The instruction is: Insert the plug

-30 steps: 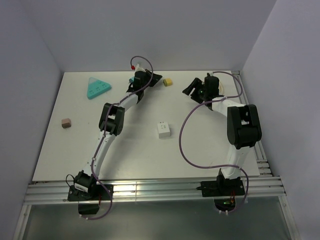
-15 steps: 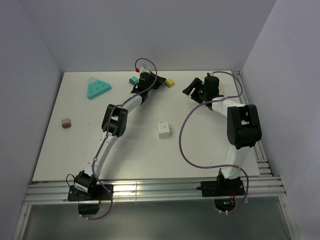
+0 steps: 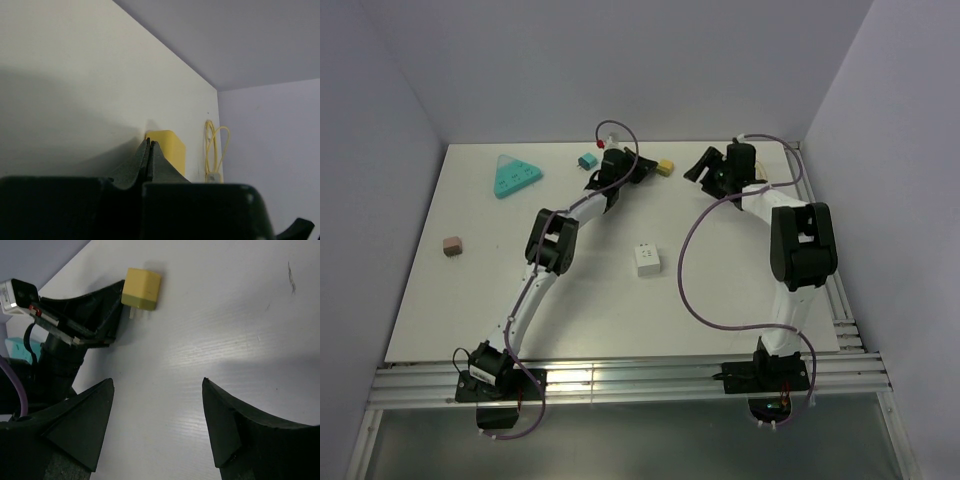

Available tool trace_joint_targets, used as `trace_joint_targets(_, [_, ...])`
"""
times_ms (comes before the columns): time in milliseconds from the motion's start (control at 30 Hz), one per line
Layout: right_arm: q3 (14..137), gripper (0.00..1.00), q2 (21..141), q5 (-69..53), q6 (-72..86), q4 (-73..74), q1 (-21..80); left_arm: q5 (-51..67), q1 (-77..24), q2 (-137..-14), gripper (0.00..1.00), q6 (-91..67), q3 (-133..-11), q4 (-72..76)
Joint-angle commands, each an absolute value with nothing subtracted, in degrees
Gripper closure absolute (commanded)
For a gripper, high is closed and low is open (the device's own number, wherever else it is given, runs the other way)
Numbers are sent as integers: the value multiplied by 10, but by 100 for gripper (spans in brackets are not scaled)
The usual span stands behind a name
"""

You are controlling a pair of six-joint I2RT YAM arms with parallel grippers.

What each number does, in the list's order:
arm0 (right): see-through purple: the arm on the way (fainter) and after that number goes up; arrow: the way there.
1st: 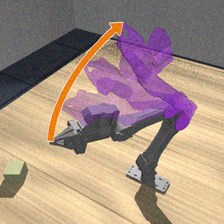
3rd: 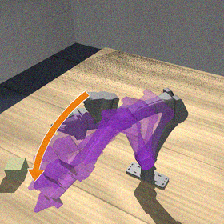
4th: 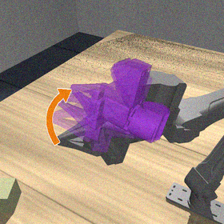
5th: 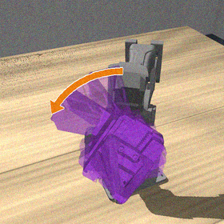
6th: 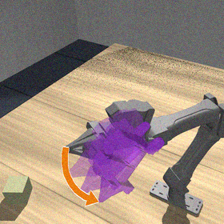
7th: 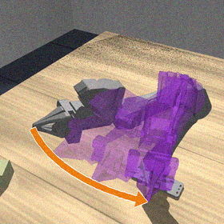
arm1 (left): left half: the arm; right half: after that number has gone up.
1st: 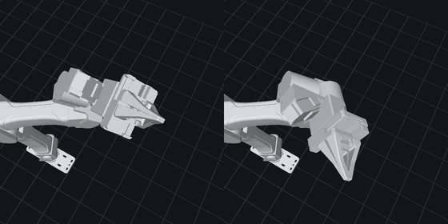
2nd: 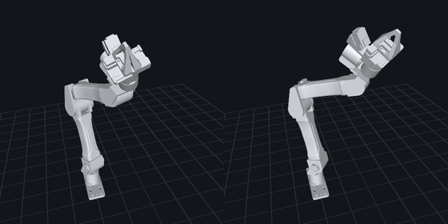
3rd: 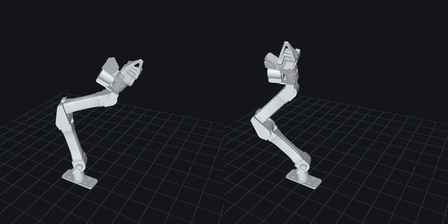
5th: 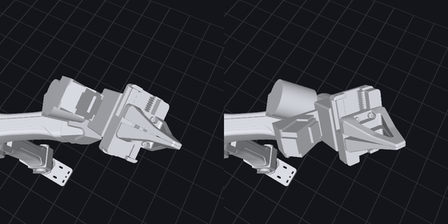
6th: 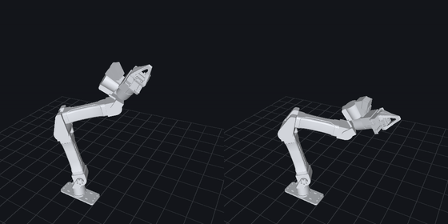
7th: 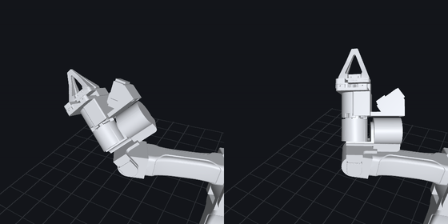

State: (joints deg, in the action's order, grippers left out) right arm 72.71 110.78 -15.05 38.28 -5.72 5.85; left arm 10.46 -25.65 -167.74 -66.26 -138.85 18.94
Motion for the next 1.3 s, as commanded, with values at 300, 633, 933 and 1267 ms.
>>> trace_joint_targets(300, [982, 19, 1249, -124, 325, 122, 56, 178, -287, -1644, 100, -665, -1340, 232])
trace_joint_targets(633, [1062, 18, 1297, -105, 294, 185, 63, 215, -296, -1644, 100, -668, -1340, 241])
trace_joint_targets(933, [1170, 16, 1358, -112, 239, 251, 75, 156, -277, -1525, 100, -660, -1157, 282])
trace_joint_targets(1267, [1261, 15, 1426, -124, 242, 292, 79, 262, -236, -1507, 57, -704, -1074, 403])
